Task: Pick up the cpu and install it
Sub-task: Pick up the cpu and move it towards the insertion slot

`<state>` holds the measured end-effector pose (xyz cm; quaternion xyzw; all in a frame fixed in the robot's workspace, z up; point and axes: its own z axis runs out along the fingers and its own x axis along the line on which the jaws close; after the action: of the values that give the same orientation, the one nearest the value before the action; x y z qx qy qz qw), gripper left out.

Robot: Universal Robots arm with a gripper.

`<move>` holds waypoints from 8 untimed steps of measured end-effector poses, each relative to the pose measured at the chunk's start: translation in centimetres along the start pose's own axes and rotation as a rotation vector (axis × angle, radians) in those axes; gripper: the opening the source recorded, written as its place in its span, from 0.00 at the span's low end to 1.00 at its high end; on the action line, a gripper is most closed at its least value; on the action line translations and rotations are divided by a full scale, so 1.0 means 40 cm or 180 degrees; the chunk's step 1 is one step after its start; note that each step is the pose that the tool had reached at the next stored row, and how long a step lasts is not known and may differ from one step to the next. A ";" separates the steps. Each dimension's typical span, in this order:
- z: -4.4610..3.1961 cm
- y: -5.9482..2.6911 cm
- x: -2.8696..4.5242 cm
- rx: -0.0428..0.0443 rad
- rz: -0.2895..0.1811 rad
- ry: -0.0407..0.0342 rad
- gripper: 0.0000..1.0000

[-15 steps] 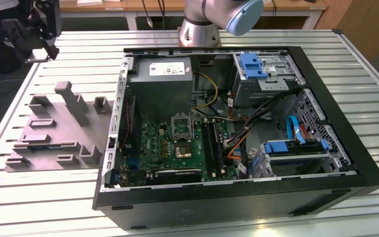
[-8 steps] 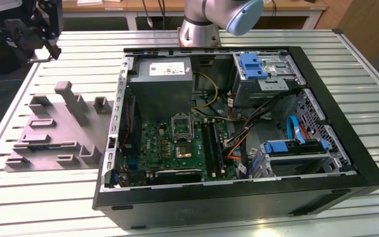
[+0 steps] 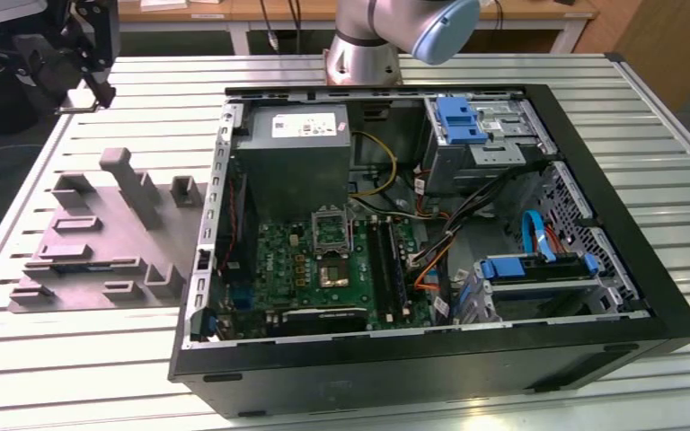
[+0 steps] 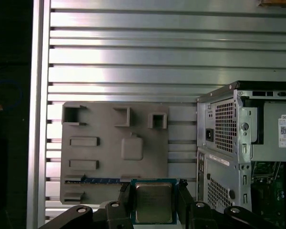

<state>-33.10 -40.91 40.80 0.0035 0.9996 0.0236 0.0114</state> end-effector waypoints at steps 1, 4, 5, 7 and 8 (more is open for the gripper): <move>0.000 0.000 -0.001 0.0000 0.0000 0.0000 0.47; 0.000 0.000 -0.005 0.0000 0.0000 0.0000 0.47; 0.000 0.000 -0.006 0.0000 0.0000 0.0000 0.47; 0.000 0.000 -0.008 0.0000 0.0000 0.0000 0.47; 0.000 0.000 -0.010 0.0000 0.0000 0.0000 0.47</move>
<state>-32.71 -40.91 40.80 0.0035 0.9997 0.0236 0.0114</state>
